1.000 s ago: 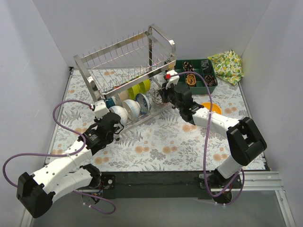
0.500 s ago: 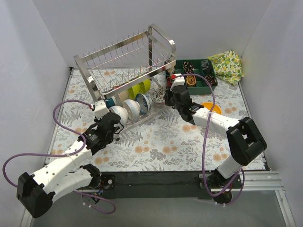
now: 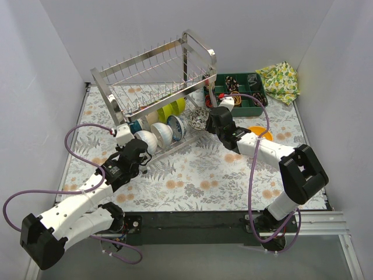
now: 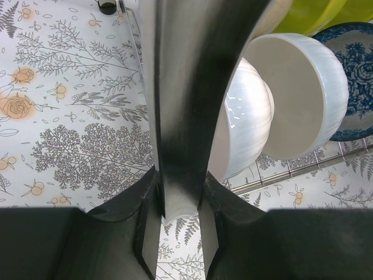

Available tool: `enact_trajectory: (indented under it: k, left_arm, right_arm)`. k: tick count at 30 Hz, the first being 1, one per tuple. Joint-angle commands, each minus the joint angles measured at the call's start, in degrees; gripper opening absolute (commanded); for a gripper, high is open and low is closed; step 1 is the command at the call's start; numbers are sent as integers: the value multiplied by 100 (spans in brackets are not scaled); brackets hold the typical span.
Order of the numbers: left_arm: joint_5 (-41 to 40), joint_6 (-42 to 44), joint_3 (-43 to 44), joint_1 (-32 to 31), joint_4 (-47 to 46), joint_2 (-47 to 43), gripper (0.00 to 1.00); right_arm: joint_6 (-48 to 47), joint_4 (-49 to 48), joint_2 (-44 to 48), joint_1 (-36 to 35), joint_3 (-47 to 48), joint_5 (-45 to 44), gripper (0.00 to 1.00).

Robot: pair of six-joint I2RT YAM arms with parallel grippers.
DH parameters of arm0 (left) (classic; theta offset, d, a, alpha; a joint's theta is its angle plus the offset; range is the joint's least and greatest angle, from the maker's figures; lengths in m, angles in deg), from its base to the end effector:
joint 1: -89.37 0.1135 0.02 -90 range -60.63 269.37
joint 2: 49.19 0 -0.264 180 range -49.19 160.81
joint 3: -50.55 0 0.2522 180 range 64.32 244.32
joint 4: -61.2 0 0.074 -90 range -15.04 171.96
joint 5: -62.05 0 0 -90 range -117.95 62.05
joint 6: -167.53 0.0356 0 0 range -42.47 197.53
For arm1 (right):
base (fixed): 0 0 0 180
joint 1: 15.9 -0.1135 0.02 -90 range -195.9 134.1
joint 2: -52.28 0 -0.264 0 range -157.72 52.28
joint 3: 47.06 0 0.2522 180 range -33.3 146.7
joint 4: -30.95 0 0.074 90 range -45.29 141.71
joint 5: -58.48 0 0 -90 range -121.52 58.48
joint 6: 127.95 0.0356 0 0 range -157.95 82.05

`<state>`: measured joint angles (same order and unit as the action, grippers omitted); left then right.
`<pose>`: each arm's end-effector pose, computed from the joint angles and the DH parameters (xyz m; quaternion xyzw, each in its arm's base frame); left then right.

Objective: Unload the bowls from the dish rack

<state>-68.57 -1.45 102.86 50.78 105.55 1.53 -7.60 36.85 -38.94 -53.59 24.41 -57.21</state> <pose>0.1545 -0.0936 0.2563 -0.4272 0.7584 -0.1565 0.4667 0.2932 0.2070 0.2463 0.0653 0.8311 0.1345 0.5356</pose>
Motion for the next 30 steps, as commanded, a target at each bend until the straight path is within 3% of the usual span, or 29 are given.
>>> enact_trajectory:
  k: [1, 12, 30]
  left_arm:
    - [-42, -56, -5, 9, -44, -352, 2]
    - [-7, -39, -14, 9, -62, -414, 2]
    - [46, -30, -14, 9, -71, -484, 2]
  right_arm:
    - [217, 65, 218, -19, 240, -349, 38]
    - [261, 205, 245, -28, 390, -612, 45]
    - [753, 285, -300, -28, 452, -955, 41]
